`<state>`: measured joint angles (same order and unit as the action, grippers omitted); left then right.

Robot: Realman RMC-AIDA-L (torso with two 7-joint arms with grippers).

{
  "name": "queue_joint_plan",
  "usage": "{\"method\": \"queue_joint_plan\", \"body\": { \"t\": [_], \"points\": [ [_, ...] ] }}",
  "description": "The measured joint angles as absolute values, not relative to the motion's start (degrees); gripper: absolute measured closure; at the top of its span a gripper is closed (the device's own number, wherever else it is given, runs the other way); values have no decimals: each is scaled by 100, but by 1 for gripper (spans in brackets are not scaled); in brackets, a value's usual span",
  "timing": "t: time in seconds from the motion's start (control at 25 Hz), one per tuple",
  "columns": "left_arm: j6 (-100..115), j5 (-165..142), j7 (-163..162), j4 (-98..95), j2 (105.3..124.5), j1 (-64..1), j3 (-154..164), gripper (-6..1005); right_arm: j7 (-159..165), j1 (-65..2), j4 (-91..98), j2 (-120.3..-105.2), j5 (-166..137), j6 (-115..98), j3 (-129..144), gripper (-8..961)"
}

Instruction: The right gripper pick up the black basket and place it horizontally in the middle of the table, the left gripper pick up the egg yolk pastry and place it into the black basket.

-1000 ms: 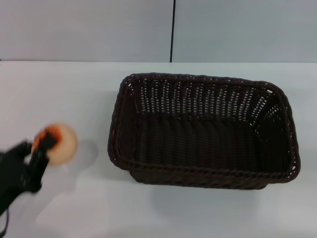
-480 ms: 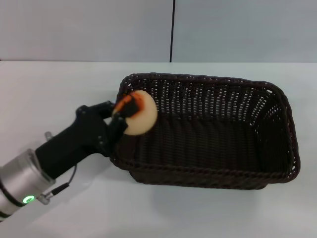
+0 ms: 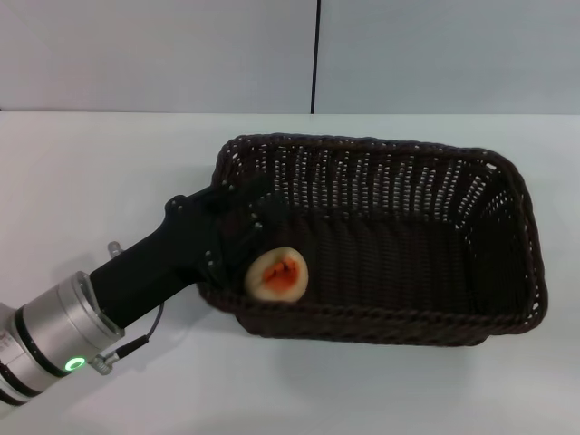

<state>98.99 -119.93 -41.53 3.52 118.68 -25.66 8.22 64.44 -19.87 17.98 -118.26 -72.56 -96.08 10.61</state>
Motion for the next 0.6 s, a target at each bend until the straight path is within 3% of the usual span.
{"method": "queue_joint_plan", "body": {
  "t": [0.2, 0.32, 0.52, 0.6],
  "points": [
    [10028, -11914, -4072, 439, 11875, -2603, 561, 740, 6218, -2018, 1830, -11823, -7244, -9602, 1055, 389],
    [10214, -11893, -3727, 533, 11871, -2468, -26, 533, 6077, -2041, 1842, -11822, -7241, -9600, 1020, 389],
    [10388, -11889, -2875, 830, 11870, -1947, -1613, 353, 5665, -2021, 1839, -11835, -7241, -9592, 724, 389],
    [10387, -11887, -2590, 869, 11870, -1724, -2241, 352, 5543, -2010, 1824, -11847, -7240, -9590, 613, 389]
  ]
}}
